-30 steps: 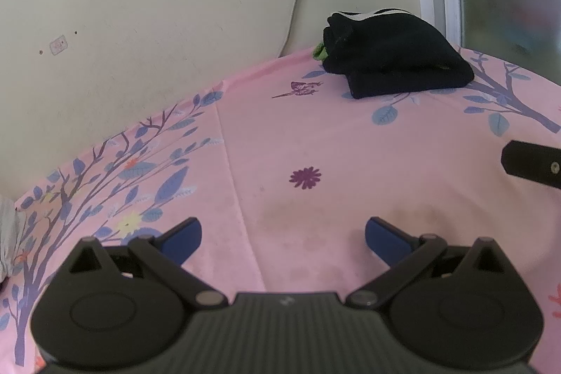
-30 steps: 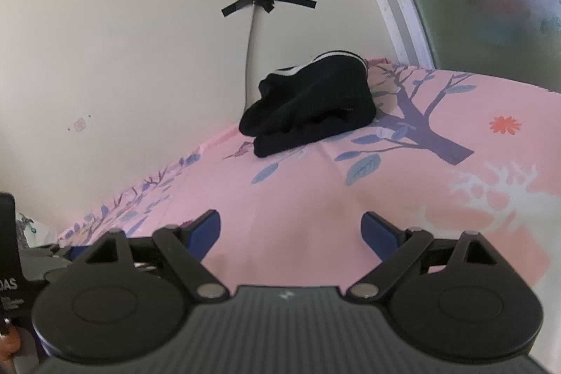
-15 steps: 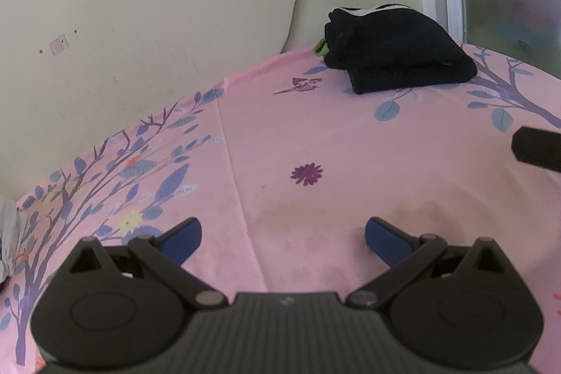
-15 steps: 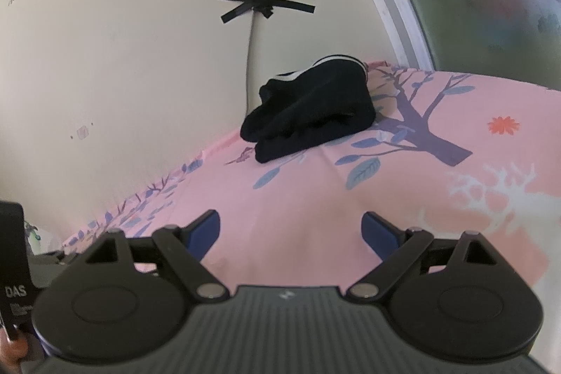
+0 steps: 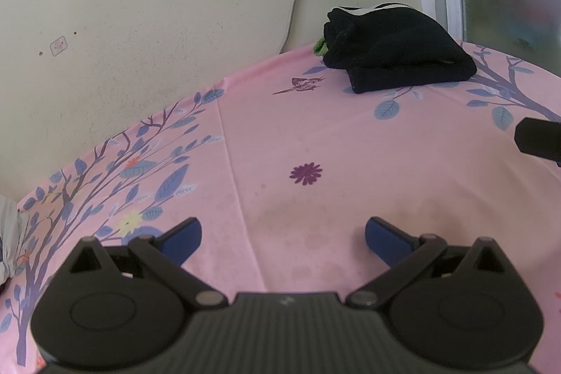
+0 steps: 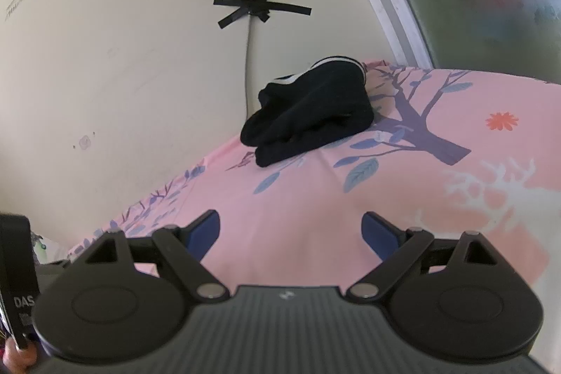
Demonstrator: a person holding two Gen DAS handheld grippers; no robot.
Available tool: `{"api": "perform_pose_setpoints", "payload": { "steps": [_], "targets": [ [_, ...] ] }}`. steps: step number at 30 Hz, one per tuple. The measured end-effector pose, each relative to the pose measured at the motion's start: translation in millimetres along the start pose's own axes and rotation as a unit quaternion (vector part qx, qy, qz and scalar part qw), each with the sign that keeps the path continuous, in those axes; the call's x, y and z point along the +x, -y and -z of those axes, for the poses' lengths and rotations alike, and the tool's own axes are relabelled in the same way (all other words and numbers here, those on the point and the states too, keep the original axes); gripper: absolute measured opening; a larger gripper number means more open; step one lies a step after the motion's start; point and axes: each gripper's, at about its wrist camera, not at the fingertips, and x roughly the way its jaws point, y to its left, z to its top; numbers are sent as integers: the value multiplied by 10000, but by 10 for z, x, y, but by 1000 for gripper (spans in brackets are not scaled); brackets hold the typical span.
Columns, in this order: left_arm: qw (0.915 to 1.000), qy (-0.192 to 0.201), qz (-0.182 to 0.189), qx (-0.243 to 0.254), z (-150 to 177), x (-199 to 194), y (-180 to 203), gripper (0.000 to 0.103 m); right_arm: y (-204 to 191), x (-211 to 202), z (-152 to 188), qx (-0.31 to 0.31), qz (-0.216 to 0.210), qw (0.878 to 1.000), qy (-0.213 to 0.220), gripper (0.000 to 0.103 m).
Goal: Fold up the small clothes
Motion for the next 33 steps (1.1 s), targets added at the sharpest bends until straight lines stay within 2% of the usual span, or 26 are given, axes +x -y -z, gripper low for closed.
{"api": "perform_pose_setpoints", "payload": {
  "steps": [33],
  "targets": [
    [9999, 30, 101, 8, -10, -44, 14, 103, -56, 36, 11, -243, 154, 9995, -104, 86]
  ]
}}
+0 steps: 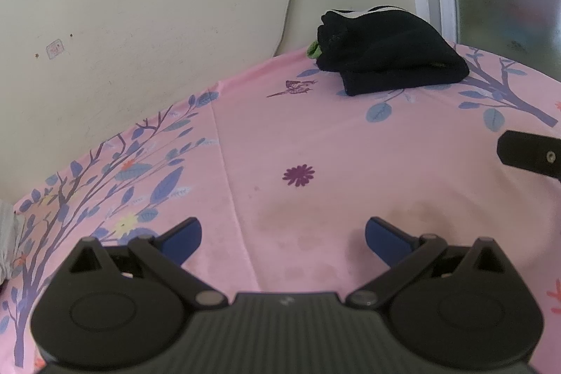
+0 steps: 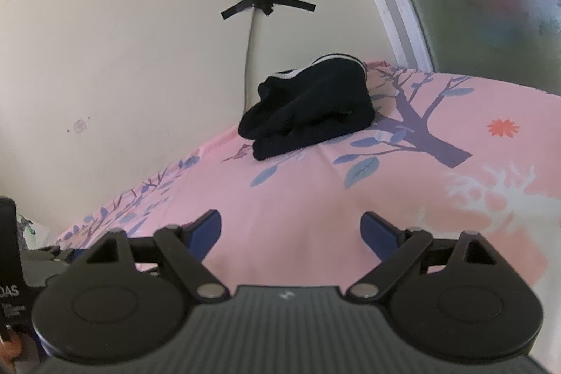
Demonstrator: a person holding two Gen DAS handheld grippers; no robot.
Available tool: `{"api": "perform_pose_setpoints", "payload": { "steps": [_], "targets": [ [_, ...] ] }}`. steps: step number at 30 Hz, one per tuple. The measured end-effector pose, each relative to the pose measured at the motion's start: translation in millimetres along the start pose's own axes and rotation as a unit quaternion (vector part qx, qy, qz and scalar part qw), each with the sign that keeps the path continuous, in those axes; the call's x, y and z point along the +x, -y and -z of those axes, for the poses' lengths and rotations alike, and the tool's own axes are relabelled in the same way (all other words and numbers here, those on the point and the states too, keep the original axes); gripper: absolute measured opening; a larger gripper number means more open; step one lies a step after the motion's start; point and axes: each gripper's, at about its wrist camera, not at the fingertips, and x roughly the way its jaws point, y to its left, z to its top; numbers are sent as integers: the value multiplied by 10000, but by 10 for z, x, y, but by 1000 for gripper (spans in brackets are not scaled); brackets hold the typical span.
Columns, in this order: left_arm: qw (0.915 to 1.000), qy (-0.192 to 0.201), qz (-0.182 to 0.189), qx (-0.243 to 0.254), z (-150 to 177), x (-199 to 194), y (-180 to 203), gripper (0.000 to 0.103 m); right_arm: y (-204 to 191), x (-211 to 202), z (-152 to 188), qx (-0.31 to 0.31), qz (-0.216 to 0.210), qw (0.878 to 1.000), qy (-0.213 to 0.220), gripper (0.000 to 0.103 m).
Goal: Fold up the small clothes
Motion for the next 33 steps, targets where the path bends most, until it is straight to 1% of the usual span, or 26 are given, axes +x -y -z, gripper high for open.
{"api": "perform_pose_setpoints", "payload": {
  "steps": [6, 11, 16, 20, 26, 33],
  "targets": [
    [10000, 73, 41, -50, -3, -26, -13, 103, -37, 26, 4, -94, 44, 9999, -62, 86],
    [9996, 115, 218, -111, -10, -57, -17, 103, -71, 37, 13, -187, 122, 9997, -72, 86],
    [9994, 147, 274, -176, -20, -84, -40, 103, -67, 41, 12, -165, 264, 9995, -96, 86],
    [9995, 161, 211, -174, -24, -95, -43, 103, -99, -4, 25, -228, 454, 9987, -72, 86],
    [9995, 141, 205, -185, -28, -99, -48, 103, -150, -99, -46, -278, 532, 9982, -49, 86],
    [9996, 220, 39, -154, -30, -134, -35, 103, -255, -84, -88, -434, 610, 9966, -335, 86]
  ]
}}
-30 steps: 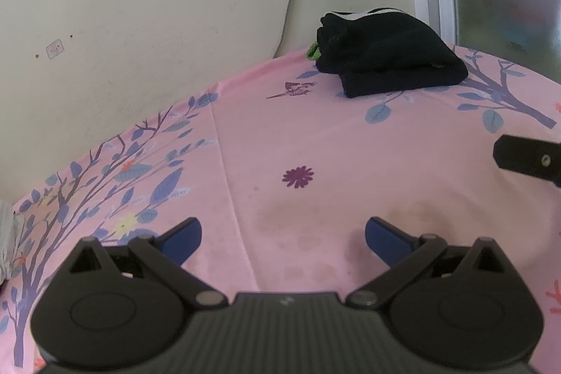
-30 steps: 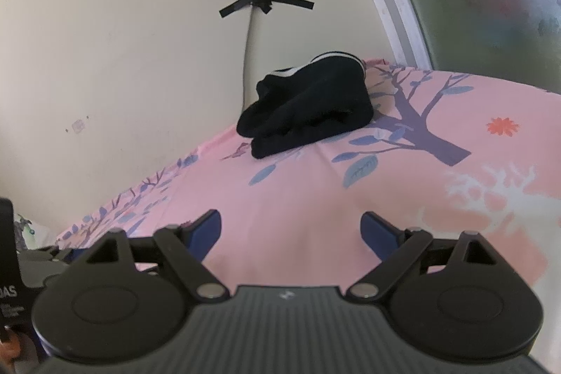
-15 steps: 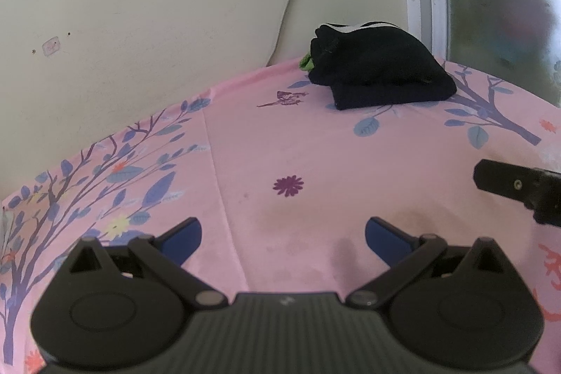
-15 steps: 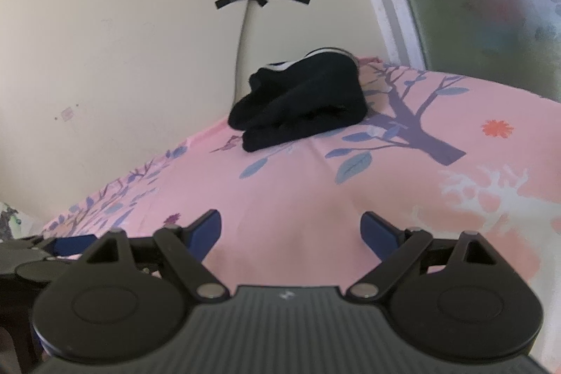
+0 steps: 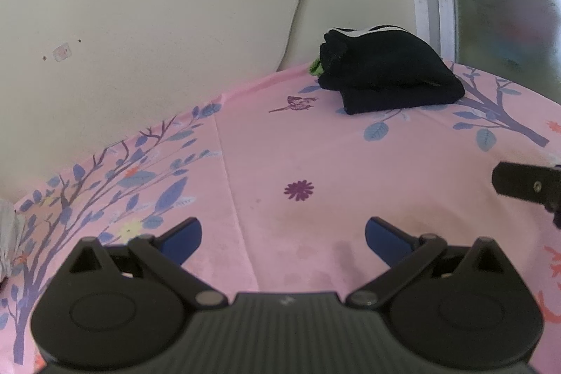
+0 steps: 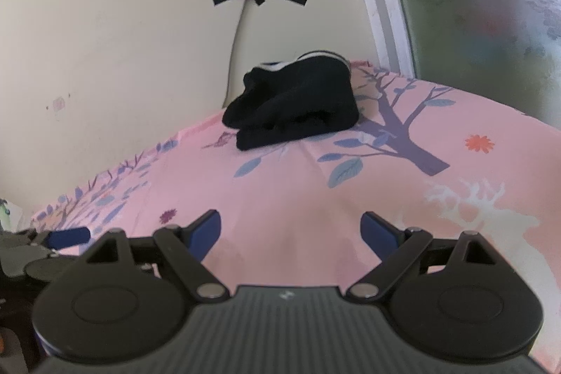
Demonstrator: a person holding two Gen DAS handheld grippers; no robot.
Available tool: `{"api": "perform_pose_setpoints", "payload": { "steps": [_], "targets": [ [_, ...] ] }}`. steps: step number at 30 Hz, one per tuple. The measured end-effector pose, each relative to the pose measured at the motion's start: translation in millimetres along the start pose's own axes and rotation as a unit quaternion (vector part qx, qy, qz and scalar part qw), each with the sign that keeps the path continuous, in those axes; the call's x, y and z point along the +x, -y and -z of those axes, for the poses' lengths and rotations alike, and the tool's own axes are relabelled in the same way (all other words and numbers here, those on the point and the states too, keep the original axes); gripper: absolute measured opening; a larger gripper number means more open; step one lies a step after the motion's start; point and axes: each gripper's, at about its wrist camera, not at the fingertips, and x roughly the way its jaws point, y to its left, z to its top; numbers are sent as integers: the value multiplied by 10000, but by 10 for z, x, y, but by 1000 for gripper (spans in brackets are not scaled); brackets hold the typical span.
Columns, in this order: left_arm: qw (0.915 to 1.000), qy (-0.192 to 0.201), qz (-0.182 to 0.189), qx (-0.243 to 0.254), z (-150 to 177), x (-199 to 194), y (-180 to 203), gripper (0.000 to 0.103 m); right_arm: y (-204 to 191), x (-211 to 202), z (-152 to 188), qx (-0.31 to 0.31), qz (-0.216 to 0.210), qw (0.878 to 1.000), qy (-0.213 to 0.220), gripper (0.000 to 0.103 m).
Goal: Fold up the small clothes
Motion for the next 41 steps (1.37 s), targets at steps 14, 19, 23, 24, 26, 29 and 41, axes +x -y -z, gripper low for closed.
{"api": "perform_pose_setpoints", "payload": {
  "steps": [14, 19, 23, 24, 26, 29, 41],
  "targets": [
    [10000, 10, 17, -68, -21, -29, -34, 103, -146, -56, 9, -262, -53, 9996, -64, 87],
    [9999, 0, 45, -101, -26, -22, -57, 103, -148, -28, -9, -252, -112, 9996, -109, 87],
    [9999, 10, 16, -117, -34, -28, -72, 103, -147, -79, -36, -342, -50, 9994, -29, 87],
    [9999, 13, 9, -118, -34, -29, -70, 103, -135, -96, -33, -324, -31, 9995, -17, 87],
    [9999, -4, 5, -111, -33, -27, -65, 103, -105, -122, -11, -282, -10, 9996, -26, 87],
    [9999, -40, 23, -118, -34, -22, -63, 103, -98, -143, 43, -251, -13, 9997, -62, 87],
    [9981, 12, 549, -280, -51, -48, -137, 103, -192, -126, 76, -428, -50, 9991, -26, 88]
  ]
}}
